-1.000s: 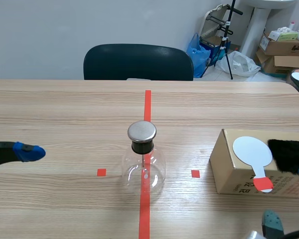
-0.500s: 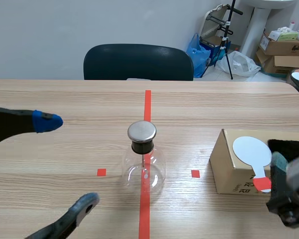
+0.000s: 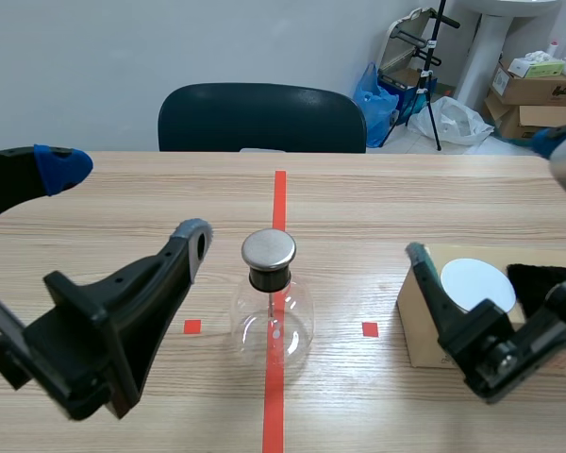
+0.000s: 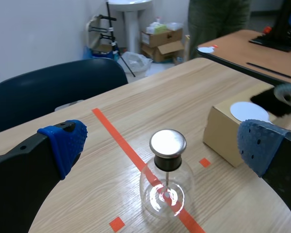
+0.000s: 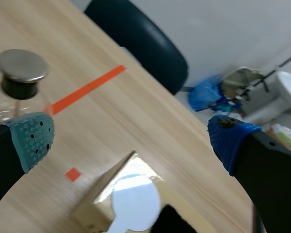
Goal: Do the electroscope experiment
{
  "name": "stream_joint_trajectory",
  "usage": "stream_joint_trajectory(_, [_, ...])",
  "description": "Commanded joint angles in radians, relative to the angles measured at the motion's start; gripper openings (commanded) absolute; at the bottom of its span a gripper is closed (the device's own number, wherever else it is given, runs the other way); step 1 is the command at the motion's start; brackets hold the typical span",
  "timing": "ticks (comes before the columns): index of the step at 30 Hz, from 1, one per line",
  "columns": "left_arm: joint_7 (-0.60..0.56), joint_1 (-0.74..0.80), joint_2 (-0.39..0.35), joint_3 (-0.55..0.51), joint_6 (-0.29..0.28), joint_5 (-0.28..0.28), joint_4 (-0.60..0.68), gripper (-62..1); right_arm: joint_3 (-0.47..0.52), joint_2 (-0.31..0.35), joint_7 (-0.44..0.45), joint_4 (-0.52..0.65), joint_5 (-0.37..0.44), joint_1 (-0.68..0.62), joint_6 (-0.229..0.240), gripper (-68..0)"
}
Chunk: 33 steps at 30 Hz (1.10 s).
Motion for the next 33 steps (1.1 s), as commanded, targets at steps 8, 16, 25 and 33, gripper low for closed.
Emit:
stream_joint_trajectory(8, [0.009, -0.022, -0.011, 0.021, 0.02, 0.0, 0.005, 1.4, 0.15, -0.029, 0.052, -0.001, 0.141, 0.006, 0.303, 0.4])
stream_joint_trajectory(16, [0.005, -0.022, -0.011, 0.021, 0.02, 0.0, 0.005, 1.4, 0.267, -0.091, 0.056, -0.001, 0.182, 0.006, 0.449, 0.4])
stream_joint_trajectory(25, [0.005, -0.022, -0.011, 0.021, 0.02, 0.008, 0.005, 1.4, 0.325, -0.137, 0.059, -0.004, 0.216, 0.006, 0.509, 0.4])
stream_joint_trajectory(33, [0.005, -0.022, -0.011, 0.021, 0.02, 0.077, 0.005, 1.4, 0.33, -0.136, 0.056, -0.04, 0.216, 0.006, 0.509, 0.4])
